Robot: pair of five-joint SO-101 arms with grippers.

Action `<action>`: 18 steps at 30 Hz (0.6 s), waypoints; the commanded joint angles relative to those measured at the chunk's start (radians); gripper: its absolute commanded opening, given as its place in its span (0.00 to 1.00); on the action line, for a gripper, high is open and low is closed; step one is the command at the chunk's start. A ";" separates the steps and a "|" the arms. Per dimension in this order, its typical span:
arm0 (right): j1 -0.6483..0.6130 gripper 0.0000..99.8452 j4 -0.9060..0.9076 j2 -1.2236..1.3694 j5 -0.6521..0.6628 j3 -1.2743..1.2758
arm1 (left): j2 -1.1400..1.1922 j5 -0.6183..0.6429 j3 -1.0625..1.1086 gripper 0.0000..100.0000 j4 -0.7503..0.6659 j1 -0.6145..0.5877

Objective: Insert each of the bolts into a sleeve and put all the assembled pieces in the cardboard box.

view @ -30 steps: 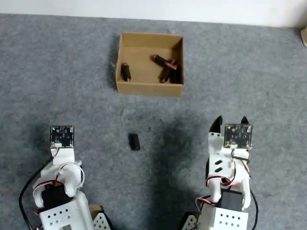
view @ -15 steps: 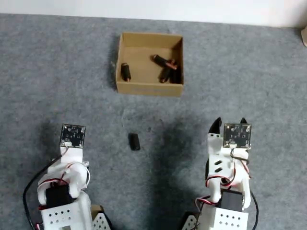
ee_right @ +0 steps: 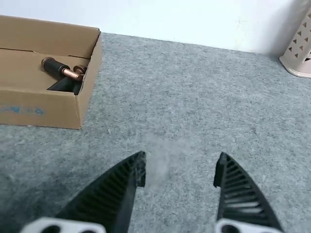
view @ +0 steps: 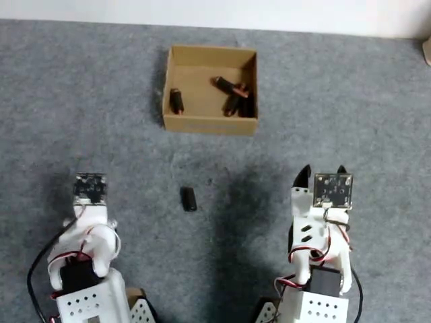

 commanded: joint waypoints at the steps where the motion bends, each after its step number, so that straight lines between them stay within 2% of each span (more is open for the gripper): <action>1: -0.008 0.22 0.002 0.001 0.014 0.156 | -0.016 0.003 -0.108 0.01 -0.163 -0.051; 3: -0.008 0.22 0.002 0.001 0.014 0.156 | -0.016 0.026 -0.216 0.01 -0.123 -0.058; 7: -0.008 0.22 0.002 0.001 0.014 0.156 | -0.016 0.160 -0.484 0.01 -0.060 -0.056; 9: -0.008 0.22 0.002 0.001 0.014 0.156 | -0.016 0.176 -0.579 0.01 -0.052 -0.054; 13: -0.008 0.22 0.015 0.001 0.014 0.156 | -0.016 0.186 -0.576 0.01 -0.097 -0.061; 18: -0.008 0.22 0.015 0.001 0.014 0.156 | -0.013 0.183 -0.410 0.01 -0.183 0.005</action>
